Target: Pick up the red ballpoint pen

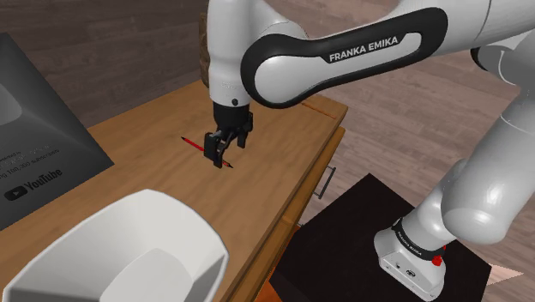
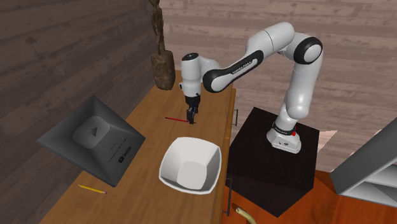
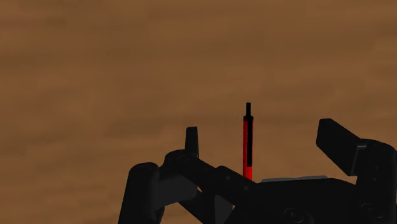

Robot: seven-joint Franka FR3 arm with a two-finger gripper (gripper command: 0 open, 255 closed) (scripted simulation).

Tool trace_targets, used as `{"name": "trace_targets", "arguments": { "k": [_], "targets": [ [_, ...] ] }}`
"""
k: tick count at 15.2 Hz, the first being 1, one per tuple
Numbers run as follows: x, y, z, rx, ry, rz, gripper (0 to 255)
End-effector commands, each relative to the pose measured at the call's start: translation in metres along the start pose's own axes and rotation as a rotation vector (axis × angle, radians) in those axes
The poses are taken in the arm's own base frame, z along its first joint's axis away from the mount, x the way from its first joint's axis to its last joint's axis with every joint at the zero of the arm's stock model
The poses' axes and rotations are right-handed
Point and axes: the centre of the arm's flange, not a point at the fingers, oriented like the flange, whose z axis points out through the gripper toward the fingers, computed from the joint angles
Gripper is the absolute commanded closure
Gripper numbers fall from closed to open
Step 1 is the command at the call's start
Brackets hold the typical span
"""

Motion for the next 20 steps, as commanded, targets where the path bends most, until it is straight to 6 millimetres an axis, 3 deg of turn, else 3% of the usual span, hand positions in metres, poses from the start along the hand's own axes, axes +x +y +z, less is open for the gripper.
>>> {"name": "trace_targets", "arguments": {
  "k": [1, 6, 7, 16, 20],
  "targets": [
    [0.001, -0.002, 0.010, 0.000, 0.000, 0.000, 0],
    [0.002, -0.001, 0.029, 0.000, 0.000, 0.000, 0],
    [0.002, -0.001, 0.029, 0.000, 0.000, 0.000, 255],
    [0.002, -0.001, 0.029, 0.000, 0.000, 0.000, 255],
    [0.001, -0.002, 0.007, 0.000, 0.000, 0.000, 255]
  ]
}}
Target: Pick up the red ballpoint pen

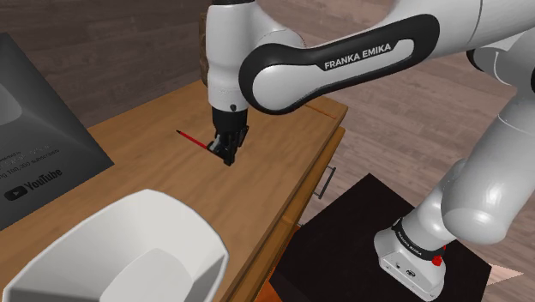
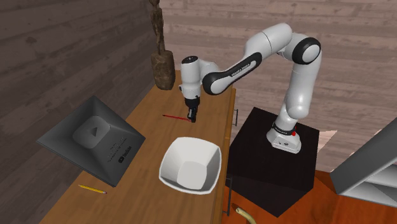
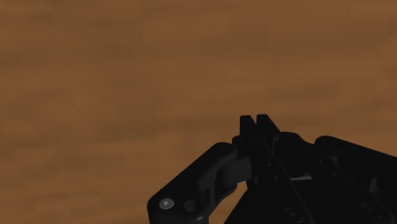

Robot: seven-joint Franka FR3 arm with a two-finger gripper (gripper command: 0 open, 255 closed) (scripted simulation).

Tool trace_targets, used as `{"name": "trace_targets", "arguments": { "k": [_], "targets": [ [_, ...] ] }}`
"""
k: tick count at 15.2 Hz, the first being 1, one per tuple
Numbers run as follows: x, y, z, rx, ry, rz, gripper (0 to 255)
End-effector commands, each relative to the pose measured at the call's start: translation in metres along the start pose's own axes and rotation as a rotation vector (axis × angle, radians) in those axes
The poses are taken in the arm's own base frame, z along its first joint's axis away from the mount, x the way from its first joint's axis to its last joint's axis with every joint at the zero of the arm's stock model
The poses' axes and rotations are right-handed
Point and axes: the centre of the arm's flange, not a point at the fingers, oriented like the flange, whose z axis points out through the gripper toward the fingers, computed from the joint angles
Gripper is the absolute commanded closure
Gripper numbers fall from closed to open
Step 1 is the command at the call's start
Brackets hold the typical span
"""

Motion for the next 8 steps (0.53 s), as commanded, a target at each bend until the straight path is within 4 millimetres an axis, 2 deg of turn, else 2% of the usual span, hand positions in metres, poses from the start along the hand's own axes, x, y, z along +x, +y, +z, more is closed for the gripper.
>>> {"name": "trace_targets", "arguments": {
  "k": [1, 8],
  "targets": [
    [-0.001, -0.001, -0.009, 0.000, -0.001, 0.000, 255],
    [-0.003, -0.002, -0.046, 0.000, -0.001, 0.000, 255]
  ]
}}
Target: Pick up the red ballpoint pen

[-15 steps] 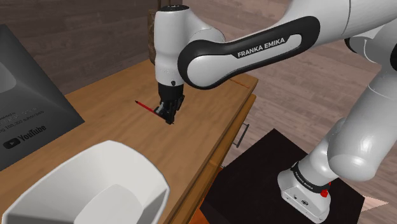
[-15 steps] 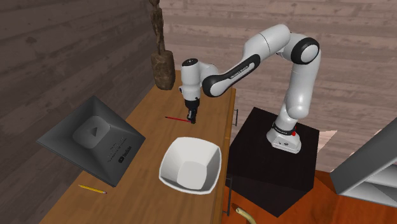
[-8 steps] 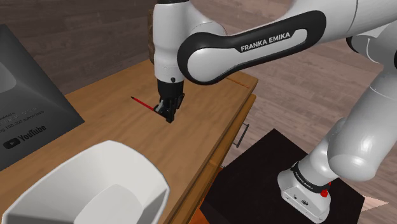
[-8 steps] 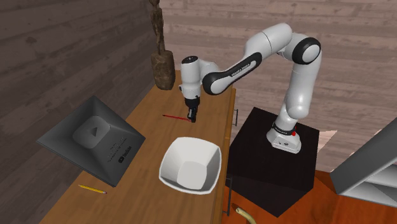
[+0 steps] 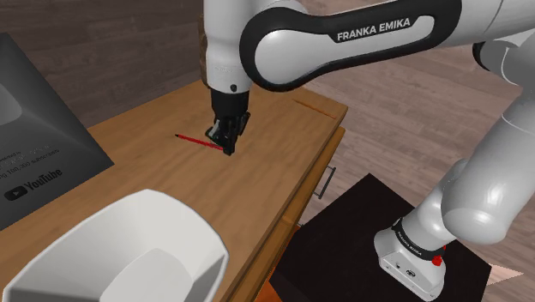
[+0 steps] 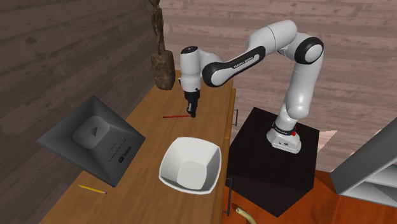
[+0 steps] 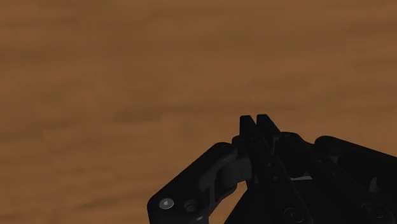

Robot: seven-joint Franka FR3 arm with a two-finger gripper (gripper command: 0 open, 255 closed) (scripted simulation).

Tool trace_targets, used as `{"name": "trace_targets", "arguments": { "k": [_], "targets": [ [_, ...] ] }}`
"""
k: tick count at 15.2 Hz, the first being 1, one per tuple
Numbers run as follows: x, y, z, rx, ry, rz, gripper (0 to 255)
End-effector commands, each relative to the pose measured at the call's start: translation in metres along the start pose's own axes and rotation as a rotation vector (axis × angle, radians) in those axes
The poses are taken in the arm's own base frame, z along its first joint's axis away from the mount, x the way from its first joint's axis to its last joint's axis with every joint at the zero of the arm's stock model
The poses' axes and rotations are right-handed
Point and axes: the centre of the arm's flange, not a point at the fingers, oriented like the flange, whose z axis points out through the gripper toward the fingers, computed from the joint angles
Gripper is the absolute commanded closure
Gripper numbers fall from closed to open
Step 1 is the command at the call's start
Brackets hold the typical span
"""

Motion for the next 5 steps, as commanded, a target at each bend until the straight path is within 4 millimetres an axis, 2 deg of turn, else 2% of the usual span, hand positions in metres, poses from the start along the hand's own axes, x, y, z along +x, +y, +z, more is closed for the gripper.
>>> {"name": "trace_targets", "arguments": {
  "k": [1, 3, 5],
  "targets": [
    [-0.001, 0.000, -0.011, 0.000, 0.000, 0.000, 255],
    [-0.002, 0.000, -0.021, 0.000, 0.000, 0.000, 255],
    [-0.002, 0.000, -0.022, 0.000, 0.000, 0.000, 255]
  ]
}}
